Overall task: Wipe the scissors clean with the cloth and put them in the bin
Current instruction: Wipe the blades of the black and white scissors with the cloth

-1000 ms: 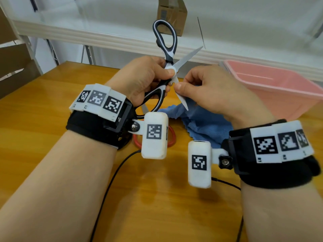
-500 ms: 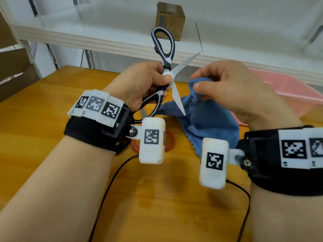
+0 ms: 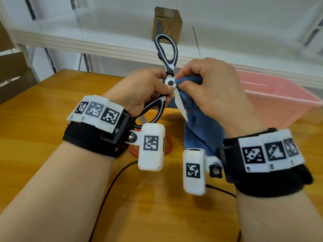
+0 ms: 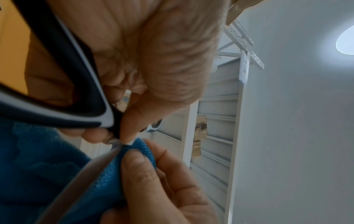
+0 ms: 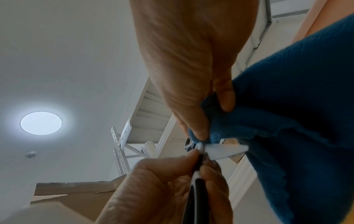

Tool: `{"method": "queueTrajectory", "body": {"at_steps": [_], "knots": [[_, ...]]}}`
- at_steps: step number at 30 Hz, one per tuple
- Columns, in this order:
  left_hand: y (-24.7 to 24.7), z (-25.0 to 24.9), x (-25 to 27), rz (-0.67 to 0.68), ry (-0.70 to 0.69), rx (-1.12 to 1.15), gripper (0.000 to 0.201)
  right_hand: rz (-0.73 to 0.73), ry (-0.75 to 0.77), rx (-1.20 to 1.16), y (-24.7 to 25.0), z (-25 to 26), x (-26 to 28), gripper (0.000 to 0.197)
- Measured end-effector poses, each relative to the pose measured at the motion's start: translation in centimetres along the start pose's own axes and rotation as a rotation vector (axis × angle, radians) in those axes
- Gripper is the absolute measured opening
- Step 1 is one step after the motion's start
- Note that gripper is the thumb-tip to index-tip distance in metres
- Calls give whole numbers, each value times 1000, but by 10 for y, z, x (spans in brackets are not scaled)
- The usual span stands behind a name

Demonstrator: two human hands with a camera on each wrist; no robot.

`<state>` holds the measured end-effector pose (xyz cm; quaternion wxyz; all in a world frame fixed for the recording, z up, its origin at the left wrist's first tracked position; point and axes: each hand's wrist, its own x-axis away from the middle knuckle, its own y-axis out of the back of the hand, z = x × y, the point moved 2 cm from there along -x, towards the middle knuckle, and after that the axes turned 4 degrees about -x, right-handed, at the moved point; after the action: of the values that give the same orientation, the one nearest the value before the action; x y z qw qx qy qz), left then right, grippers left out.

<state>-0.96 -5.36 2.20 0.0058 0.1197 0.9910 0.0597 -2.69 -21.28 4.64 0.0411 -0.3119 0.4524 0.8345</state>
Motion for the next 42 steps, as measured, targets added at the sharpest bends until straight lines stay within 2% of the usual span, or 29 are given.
{"method": "queueTrajectory", "body": {"at_steps": [8,20,25,28,31,35,42], "knots": [[-7,3,-3,-20,23,-52,24,-13,-111,-60,-5,-4,-1,14],[-16,4,-1,-63,30,-40,17,-134,-198,-12,-16,-1,1,18],[-10,5,-3,-56,39,10,22,-206,-204,-13,-17,-2,0,9],[-7,4,-2,-11,43,54,22,-236,-236,-94,-8,-5,-1,5],[-6,3,0,-4,42,74,17,-203,-228,-135,-1,-4,-1,3],[-7,3,0,-17,35,58,18,-130,-197,-77,-9,0,0,2],[-15,7,-3,-48,28,-10,26,-158,-225,-24,-17,-5,0,10]]}}
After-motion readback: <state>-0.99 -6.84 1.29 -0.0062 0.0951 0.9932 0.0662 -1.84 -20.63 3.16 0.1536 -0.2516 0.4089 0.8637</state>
